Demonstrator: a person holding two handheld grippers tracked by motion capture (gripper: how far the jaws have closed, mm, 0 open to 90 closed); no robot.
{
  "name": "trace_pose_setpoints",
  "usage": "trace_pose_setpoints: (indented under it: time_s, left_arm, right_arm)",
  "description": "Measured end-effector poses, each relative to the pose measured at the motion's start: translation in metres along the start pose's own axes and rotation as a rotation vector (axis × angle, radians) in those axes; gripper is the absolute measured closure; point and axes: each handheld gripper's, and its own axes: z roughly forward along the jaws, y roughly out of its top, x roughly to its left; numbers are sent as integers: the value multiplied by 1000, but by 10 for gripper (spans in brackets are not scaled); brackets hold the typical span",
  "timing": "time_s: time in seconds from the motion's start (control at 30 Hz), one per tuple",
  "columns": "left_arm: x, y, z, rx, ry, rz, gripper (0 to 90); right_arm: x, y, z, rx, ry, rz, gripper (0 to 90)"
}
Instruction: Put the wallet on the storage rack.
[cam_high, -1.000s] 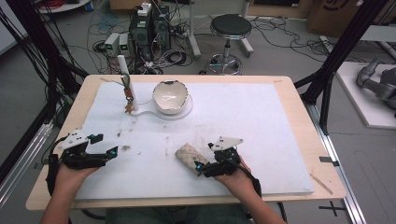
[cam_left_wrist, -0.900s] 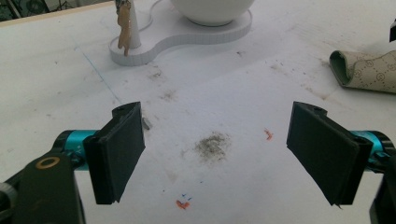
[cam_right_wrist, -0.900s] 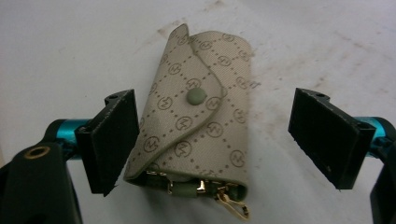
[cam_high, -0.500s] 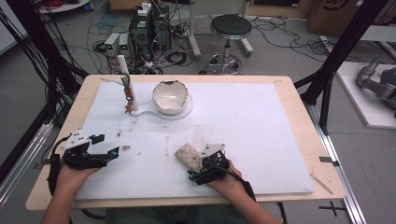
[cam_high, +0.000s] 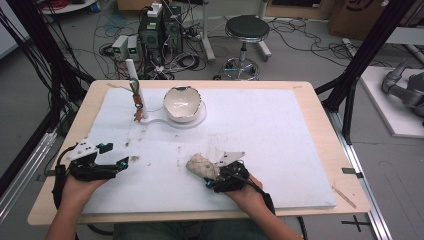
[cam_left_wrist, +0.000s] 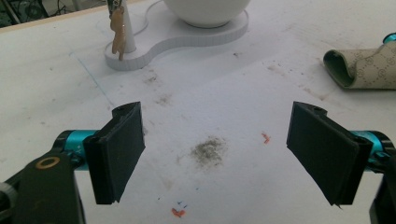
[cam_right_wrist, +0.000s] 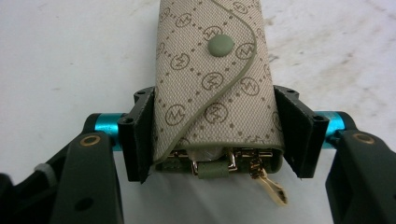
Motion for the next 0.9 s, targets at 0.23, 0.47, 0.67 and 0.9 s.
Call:
trace_pose_setpoints:
  time_s: [0.23, 0.47, 0.67, 0.9]
  left_arm:
    - [-1, 0, 2, -13, -11, 2, 191]
    - [-1, -1, 1, -29, -22, -2, 191]
    - [-3, -1, 0, -47, -20, 7, 191]
    - [-7, 1, 1, -64, -41, 18, 191]
  right_arm:
    - [-15, 4, -20, -93, -25, 12, 373]
    - [-32, 10, -39, -134, -60, 19, 374]
    - [-56, 26, -59, -158, -86, -4, 374]
    - [-72, 48, -59, -165, -86, -31, 372]
